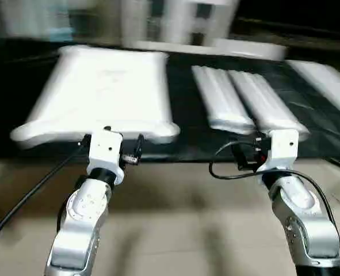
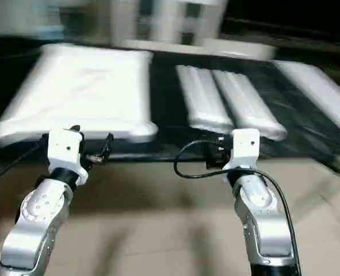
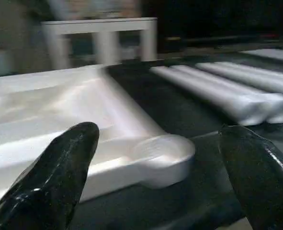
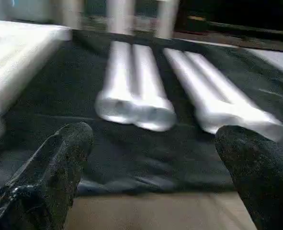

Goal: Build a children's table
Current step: Move to table

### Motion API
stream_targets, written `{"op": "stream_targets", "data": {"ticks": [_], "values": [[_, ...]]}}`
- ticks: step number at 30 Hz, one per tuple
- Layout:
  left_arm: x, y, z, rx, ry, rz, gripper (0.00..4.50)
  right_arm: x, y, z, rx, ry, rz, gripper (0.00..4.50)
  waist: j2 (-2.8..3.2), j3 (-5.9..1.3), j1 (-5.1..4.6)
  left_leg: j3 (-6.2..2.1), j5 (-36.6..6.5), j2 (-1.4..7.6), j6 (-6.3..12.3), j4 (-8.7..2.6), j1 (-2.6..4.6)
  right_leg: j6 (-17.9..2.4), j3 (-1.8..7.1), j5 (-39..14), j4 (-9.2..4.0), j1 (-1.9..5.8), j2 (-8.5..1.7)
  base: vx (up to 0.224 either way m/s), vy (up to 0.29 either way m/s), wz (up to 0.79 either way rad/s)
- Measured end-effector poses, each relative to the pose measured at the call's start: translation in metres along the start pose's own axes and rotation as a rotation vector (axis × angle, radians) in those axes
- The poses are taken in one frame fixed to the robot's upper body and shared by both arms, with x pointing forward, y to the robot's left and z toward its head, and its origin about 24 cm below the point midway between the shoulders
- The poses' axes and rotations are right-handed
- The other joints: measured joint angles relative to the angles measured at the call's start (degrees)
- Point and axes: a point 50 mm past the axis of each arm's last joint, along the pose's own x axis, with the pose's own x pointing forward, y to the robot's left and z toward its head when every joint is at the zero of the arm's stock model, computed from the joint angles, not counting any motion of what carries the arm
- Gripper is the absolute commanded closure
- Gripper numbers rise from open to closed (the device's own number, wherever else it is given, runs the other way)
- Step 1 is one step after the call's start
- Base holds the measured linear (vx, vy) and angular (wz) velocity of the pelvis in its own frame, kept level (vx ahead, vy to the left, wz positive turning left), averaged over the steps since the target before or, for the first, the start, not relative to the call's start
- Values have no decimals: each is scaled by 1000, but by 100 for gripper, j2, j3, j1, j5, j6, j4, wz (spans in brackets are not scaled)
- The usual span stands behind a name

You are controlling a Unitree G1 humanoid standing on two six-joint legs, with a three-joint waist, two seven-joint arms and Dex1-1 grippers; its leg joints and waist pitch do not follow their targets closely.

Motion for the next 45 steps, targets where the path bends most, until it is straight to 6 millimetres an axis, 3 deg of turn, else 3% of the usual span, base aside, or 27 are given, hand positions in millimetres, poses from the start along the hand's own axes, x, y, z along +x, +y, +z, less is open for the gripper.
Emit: {"op": "stream_targets", "data": {"ticks": [3,5,10,13,15,16,17,19,20,21,22,23,24,26,27,28,29,30,32,34,35,36,37,38,40,42,45], "values": [[2,-11,2,-18,-5,-35,5,-2,-10,-5,-27,29,-23,0,2,-10,-75,-387,-64,-160,94,38,-94,-30,-19,91,-21,17,83,79,-26,-23],[2,-7,1,-11,-1,-23,5,0,-6,-5,-23,29,-3,0,16,-15,38,-470,-63,-162,97,40,-150,-91,5,41,-14,49,157,157,-58,6],[0,8,0,12,4,34,5,4,10,-3,-13,17,72,0,-29,-24,181,-483,-122,-226,180,-61,-48,-484,-10,-226,160,42,99,157,0,15],[1,7,1,11,3,36,5,4,8,-2,-29,8,80,0,-55,-25,246,-485,-271,-278,454,78,-76,-529,93,-370,203,138,107,124,44,19],[2,0,2,6,-2,14,5,3,0,0,-82,7,68,0,-43,-33,277,-643,-347,-273,828,411,-320,-366,-1,-397,128,248,102,75,66,34],[2,0,2,9,0,12,5,4,-1,1,-96,8,67,0,-25,-36,271,-746,-378,-283,879,451,-372,-351,-132,-403,95,301,84,99,41,67],[1,3,1,17,3,23,5,6,2,3,-96,1,81,0,-22,-21,188,-989,-406,-352,854,379,-325,-396,-288,-441,146,290,62,99,41,67],[-2,15,-3,45,26,63,5,10,16,8,-76,-27,123,0,-70,-32,137,-1377,-402,-642,832,285,-246,-316,-288,-539,691,100,22,78,-71,45],[-3,16,-2,51,24,70,5,10,17,7,-77,-29,129,0,-104,-52,137,-1584,-405,-827,823,236,-190,-206,-229,-590,779,4,34,41,-85,35],[-2,16,0,51,17,68,5,10,16,8,-73,-30,124,0,-159,-77,108,-1616,-390,-965,780,201,-166,-202,-132,-589,578,-54,22,61,-56,41],[-2,15,0,49,16,68,5,10,15,8,-65,-32,120,0,-247,-54,124,-1527,-385,-1043,538,163,-82,-91,50,-448,533,-37,13,86,-17,46],[-1,10,-1,41,18,53,5,7,8,4,-55,-17,96,0,-138,13,183,-1277,-389,-968,689,284,-31,-83,117,-504,493,168,60,86,-17,46],[-1,5,0,37,15,30,5,6,3,-1,-49,4,78,0,-90,37,240,-1111,-370,-882,810,456,-61,-91,221,-501,409,269,122,87,36,36],[1,-1,3,38,3,0,5,4,-2,-8,-42,30,56,0,-27,58,376,-898,-283,-807,664,792,-230,-98,274,-496,270,459,132,38,27,12],[2,0,5,43,-5,0,5,4,-2,-7,-42,24,57,0,65,59,475,-848,-179,-704,486,712,-349,-102,242,-494,195,565,151,59,51,17],[2,0,6,46,-9,0,5,4,-1,-5,-42,14,59,0,209,46,502,-837,-95,-533,359,392,-425,-100,168,-495,148,625,247,59,51,17],[2,2,6,51,-8,0,5,4,1,-4,-34,7,60,0,318,48,520,-811,127,-363,273,329,-458,-93,71,-515,136,673,314,79,100,12],[1,7,3,65,9,12,5,5,11,-7,-13,11,86,0,328,61,479,-836,77,-414,349,318,-446,-311,5,-603,320,572,290,107,105,13],[1,15,1,68,22,39,5,3,16,-7,-12,8,102,0,317,44,437,-832,25,-438,434,313,-415,-259,-84,-645,824,271,244,112,101,11],[2,13,2,68,17,29,5,2,13,-8,-14,11,91,0,255,13,383,-782,6,-510,465,288,-388,-95,-93,-571,810,27,168,57,31,1],[2,12,3,68,13,21,5,1,11,-8,-12,10,83,0,159,-16,309,-723,-6,-606,467,271,-368,-36,-56,-497,554,-64,74,55,7,1],[3,11,4,67,10,14,5,1,10,-8,-12,10,75,0,66,-24,282,-652,-22,-690,461,264,-338,-19,33,-215,371,-26,-7,56,-55,5],[4,9,3,65,14,5,5,-1,6,-9,-17,15,59,0,48,-7,289,-622,-41,-693,475,255,-300,-18,76,-162,377,29,-6,52,-56,6],[5,3,4,57,11,-20,5,-5,-1,-14,-17,31,29,0,135,-6,333,-625,-97,-662,629,300,-294,-20,81,-183,284,105,22,52,-56,6],[7,-5,6,51,0,-58,5,-7,-7,-17,-12,41,-3,0,222,-6,424,-658,-88,-618,610,459,-365,-36,75,-184,224,198,40,66,-11,-1],[9,-2,9,57,-9,-56,5,-6,-8,-14,-2,25,-16,0,446,4,472,-668,132,-377,357,300,-429,-51,-13,-217,201,336,146,71,21,0],[8,9,5,69,11,-25,5,-4,7,-14,31,19,23,0,521,5,374,-661,93,-381,327,230,-372,-272,-81,-305,176,322,112,106,65,7]]}}
